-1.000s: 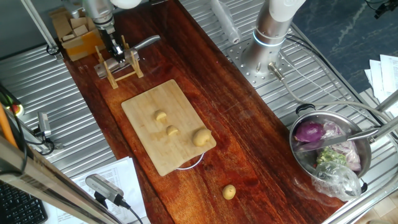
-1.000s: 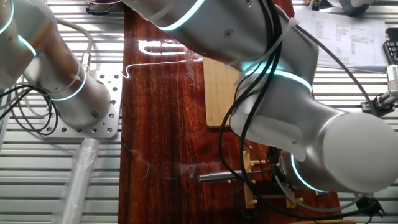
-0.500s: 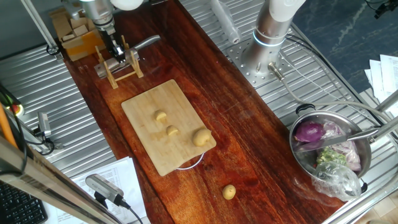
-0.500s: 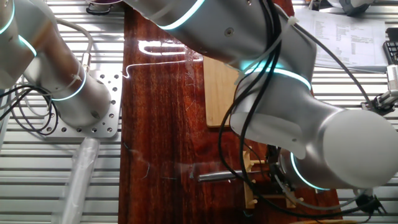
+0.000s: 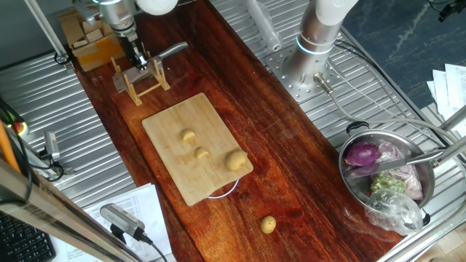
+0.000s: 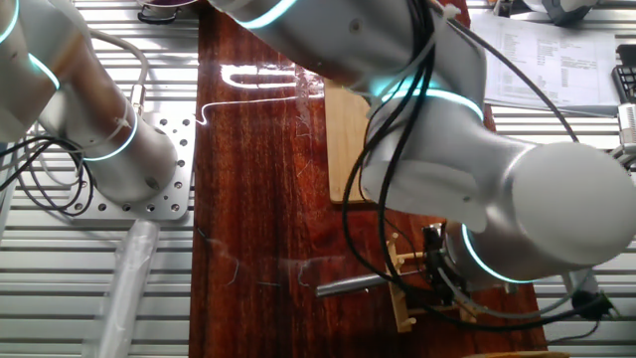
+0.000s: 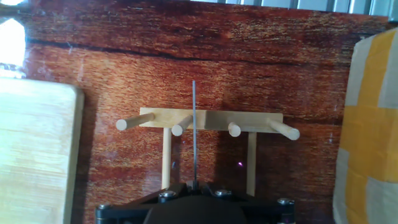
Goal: Chop the potatoes
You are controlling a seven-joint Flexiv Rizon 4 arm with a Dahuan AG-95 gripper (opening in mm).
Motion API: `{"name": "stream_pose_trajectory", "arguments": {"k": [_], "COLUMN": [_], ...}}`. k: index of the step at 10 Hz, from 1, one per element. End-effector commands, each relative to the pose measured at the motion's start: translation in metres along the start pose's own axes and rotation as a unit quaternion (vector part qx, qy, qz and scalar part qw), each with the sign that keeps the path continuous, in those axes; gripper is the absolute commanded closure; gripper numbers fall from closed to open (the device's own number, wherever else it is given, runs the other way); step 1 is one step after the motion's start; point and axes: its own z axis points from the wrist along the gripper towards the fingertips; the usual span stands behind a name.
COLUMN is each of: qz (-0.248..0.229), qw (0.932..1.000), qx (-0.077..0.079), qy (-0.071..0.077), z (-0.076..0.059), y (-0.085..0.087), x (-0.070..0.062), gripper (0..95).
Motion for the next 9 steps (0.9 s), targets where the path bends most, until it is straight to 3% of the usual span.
{"name": "stream_pose_trajectory", "arguments": {"k": [1,3,4,6,7,8,9], "qz": [0.003,0.002,-0.003,-0.006,-0.001,0.002,0.007], "qw": [0.9998,0.9993,0.9987,0.9984,0.9986,0.9982,0.9981], "qx": [0.0,0.007,0.018,0.023,0.024,0.028,0.026], "qy": [0.019,0.036,0.048,0.051,0.048,0.054,0.055], "z": [-0.016,-0.041,-0.06,-0.08,-0.088,-0.093,-0.093], "y": [0.001,0.006,0.012,0.022,0.033,0.042,0.042], "x": [0.0,0.002,0.006,0.008,0.005,0.0,0.0], "gripper": [95.0,95.0,95.0,95.0,95.0,95.0,95.0]}}
